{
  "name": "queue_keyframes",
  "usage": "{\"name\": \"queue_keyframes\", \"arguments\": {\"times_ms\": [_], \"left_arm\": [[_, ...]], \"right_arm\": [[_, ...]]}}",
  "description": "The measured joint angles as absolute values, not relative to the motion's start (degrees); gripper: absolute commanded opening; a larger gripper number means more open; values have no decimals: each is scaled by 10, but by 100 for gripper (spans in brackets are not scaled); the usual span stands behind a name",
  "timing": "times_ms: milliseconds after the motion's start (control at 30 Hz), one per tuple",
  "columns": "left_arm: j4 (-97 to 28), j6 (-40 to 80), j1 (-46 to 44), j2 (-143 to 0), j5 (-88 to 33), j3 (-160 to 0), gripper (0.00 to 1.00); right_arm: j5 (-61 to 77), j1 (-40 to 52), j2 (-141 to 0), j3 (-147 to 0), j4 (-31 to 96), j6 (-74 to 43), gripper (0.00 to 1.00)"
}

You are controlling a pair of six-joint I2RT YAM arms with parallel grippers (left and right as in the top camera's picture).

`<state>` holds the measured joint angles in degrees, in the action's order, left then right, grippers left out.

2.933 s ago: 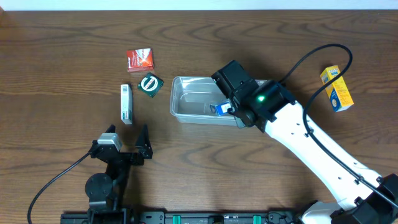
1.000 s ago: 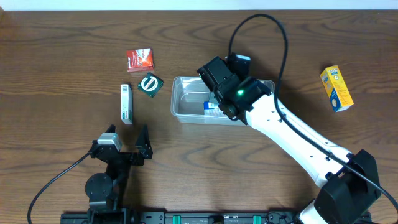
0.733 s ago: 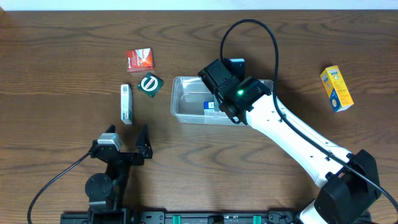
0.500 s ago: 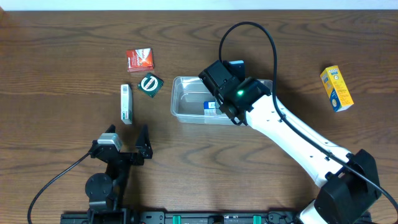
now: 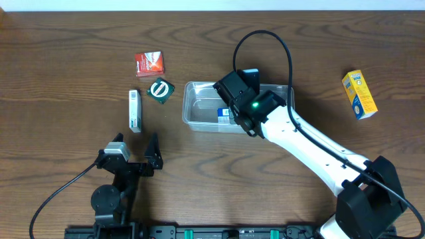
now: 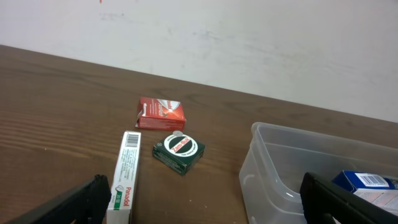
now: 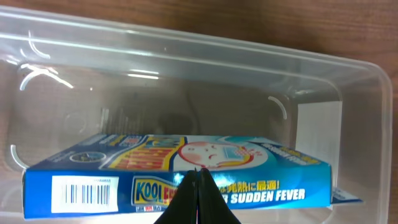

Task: Pack container
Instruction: 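Lay the blue box flat inside the container with the right gripper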

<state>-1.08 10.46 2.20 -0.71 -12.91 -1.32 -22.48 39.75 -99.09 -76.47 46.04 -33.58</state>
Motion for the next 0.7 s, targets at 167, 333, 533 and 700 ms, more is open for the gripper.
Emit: {"name": "queue_keyframes", "arguments": {"times_ms": [167, 333, 533, 700], "left_arm": [[-11, 105, 22, -7, -129, -13, 98], [-11, 105, 22, -7, -129, -13, 98], [-11, 105, 22, -7, -129, -13, 98], [-11, 105, 22, -7, -129, -13, 98]], "right_arm": [[-224, 384, -991, -765, 448, -328, 1], [-214, 376, -991, -764, 443, -321, 1], [-201, 375, -991, -764, 445, -318, 1], [-190, 375, -991, -764, 452, -318, 1]]}}
